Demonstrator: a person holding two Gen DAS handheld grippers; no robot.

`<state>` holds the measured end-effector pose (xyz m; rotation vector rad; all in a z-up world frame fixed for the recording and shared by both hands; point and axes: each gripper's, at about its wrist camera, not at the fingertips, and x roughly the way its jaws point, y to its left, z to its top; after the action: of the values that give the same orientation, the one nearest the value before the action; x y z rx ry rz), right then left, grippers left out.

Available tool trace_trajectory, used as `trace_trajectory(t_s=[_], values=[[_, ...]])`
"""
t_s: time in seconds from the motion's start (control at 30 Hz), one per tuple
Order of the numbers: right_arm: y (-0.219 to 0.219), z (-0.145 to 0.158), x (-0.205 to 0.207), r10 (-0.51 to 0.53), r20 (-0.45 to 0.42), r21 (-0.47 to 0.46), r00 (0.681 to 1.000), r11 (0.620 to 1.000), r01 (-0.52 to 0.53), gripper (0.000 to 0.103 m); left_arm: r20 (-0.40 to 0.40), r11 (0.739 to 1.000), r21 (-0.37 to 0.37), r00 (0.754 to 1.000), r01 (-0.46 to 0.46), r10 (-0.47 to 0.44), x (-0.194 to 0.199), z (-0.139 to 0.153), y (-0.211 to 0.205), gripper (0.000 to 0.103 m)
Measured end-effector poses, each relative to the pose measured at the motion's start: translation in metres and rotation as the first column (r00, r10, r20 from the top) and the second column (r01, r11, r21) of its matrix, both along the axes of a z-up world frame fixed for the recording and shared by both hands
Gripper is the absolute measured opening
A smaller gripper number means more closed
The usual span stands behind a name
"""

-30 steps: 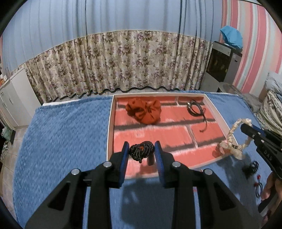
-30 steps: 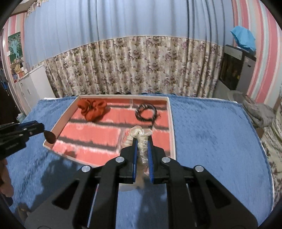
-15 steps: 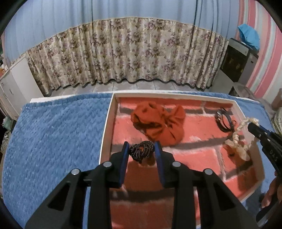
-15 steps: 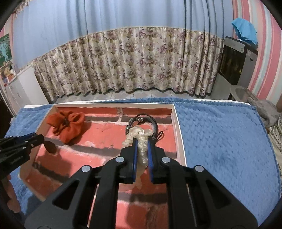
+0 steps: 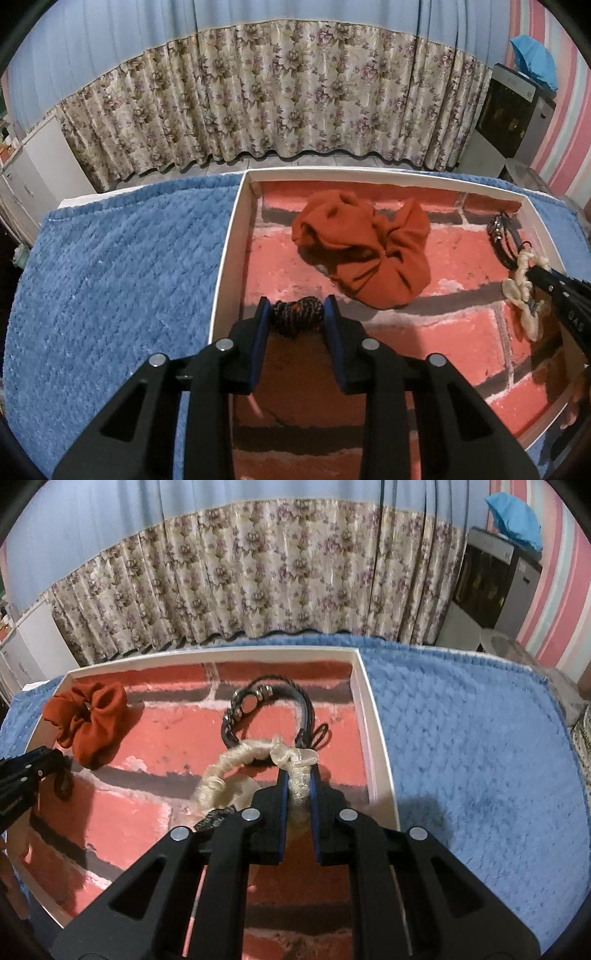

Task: Organize jewelry
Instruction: 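Open both tools to release the pendant and flower hair tie into the tray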

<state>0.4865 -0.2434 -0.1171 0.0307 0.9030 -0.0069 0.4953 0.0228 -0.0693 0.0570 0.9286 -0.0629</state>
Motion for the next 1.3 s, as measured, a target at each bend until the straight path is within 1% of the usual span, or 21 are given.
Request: trace_trajectory(t_s=[0.1, 0.23, 0.27, 0.3, 0.33, 0.4, 0.43, 0.47, 0.5, 0.53, 0.6, 0.67, 0.73, 0.8, 0.87, 0.93, 0.97, 1.0, 1.07, 1.2, 1.3], values=[[0.002, -0.002, 0.001, 0.003, -0.022, -0.012, 1.000, 1.000, -0.003, 0.013, 0.004, 1.000, 0.009, 1.000, -0.013, 0.013, -0.001, -0.002, 0.002, 0.032], [0.002, -0.001, 0.001, 0.006, -0.029, -0.017, 1.000, 1.000, -0.006, 0.017, 0.005, 1.000, 0.029, 1.000, -0.008, 0.008, -0.006, -0.002, 0.000, 0.034], [0.001, 0.000, 0.000, 0.007, -0.032, -0.015, 0.999, 1.000, -0.008, 0.021, 0.004, 0.999, 0.032, 1.000, -0.009, 0.009, -0.006, -0.001, -0.001, 0.039], [0.001, 0.001, -0.001, 0.008, -0.030, -0.015, 1.000, 1.000, -0.008, 0.027, 0.006, 1.000, 0.027, 1.000, -0.005, 0.005, -0.008, 0.001, 0.000, 0.041], [0.001, 0.004, -0.003, 0.012, -0.021, -0.015, 1.000, 1.000, -0.012, 0.028, 0.017, 1.000, 0.020, 1.000, -0.003, 0.002, -0.011, 0.004, 0.000, 0.042], [0.000, 0.011, -0.007, 0.023, -0.002, -0.006, 1.000, 1.000, -0.023, 0.029, 0.042, 1.000, 0.021, 0.999, 0.005, -0.006, -0.017, 0.013, -0.001, 0.052], [-0.001, 0.015, -0.010, 0.027, 0.005, 0.002, 1.000, 1.000, -0.027, 0.035, 0.049, 1.000, 0.026, 0.999, 0.011, -0.012, -0.020, 0.016, -0.003, 0.053], [-0.003, 0.020, -0.013, 0.029, 0.014, 0.010, 0.999, 1.000, -0.029, 0.039, 0.056, 0.999, 0.030, 0.998, 0.014, -0.015, -0.023, 0.020, -0.004, 0.054], [-0.005, 0.026, -0.018, 0.033, 0.027, 0.022, 0.999, 0.999, -0.034, 0.045, 0.060, 1.000, 0.026, 0.998, 0.015, -0.017, -0.025, 0.024, -0.004, 0.054], [-0.005, 0.032, -0.021, 0.040, 0.038, 0.029, 0.998, 0.999, -0.041, 0.055, 0.062, 1.000, 0.014, 0.998, 0.017, -0.018, -0.028, 0.028, -0.004, 0.056], [-0.005, 0.042, -0.028, 0.045, 0.061, 0.013, 0.997, 0.999, -0.046, 0.065, 0.068, 1.000, -0.017, 0.998, 0.015, -0.014, -0.033, 0.037, -0.003, 0.068], [-0.006, 0.050, -0.034, 0.052, 0.074, 0.009, 0.996, 0.999, -0.053, 0.071, 0.084, 1.000, -0.028, 0.996, 0.011, -0.008, -0.040, 0.046, -0.003, 0.073], [-0.008, 0.055, -0.038, 0.051, 0.081, 0.004, 0.995, 0.999, -0.052, 0.090, 0.092, 1.000, -0.028, 0.996, 0.007, -0.005, -0.045, 0.053, -0.004, 0.078], [-0.009, 0.056, -0.040, 0.039, 0.072, -0.015, 0.997, 0.999, -0.038, 0.095, 0.087, 0.999, -0.034, 0.996, 0.001, 0.002, -0.049, 0.058, -0.004, 0.081], [-0.009, 0.055, -0.034, 0.037, 0.042, -0.013, 0.998, 0.999, -0.037, 0.095, 0.080, 0.999, -0.043, 0.997, 0.000, 0.004, -0.053, 0.061, -0.004, 0.081], [-0.012, 0.051, -0.028, 0.022, 0.018, -0.046, 1.000, 0.999, -0.022, 0.095, 0.083, 0.999, -0.036, 0.997, -0.005, 0.008, -0.059, 0.062, -0.004, 0.081], [-0.014, 0.047, -0.022, 0.011, -0.013, -0.070, 1.000, 0.997, -0.012, 0.095, 0.083, 0.999, -0.034, 0.997, -0.005, 0.008, -0.061, 0.062, -0.003, 0.081], [-0.014, 0.044, -0.020, 0.010, -0.033, -0.073, 0.999, 0.997, -0.013, 0.095, 0.081, 0.999, -0.033, 0.997, -0.006, 0.009, -0.063, 0.062, -0.002, 0.081], [-0.018, 0.037, -0.013, 0.008, -0.094, -0.047, 0.996, 0.999, -0.012, 0.095, 0.074, 1.000, -0.031, 0.997, -0.007, 0.010, -0.066, 0.060, 0.001, 0.081], [-0.027, 0.037, -0.011, -0.006, -0.130, 0.057, 0.992, 0.998, 0.013, 0.099, 0.064, 0.999, -0.033, 0.998, -0.020, 0.022, -0.066, 0.056, 0.006, 0.081], [-0.029, 0.038, -0.010, -0.011, -0.140, 0.068, 0.990, 0.997, 0.021, 0.099, 0.053, 0.999, -0.034, 0.998, -0.030, 0.032, -0.065, 0.052, 0.008, 0.081]])
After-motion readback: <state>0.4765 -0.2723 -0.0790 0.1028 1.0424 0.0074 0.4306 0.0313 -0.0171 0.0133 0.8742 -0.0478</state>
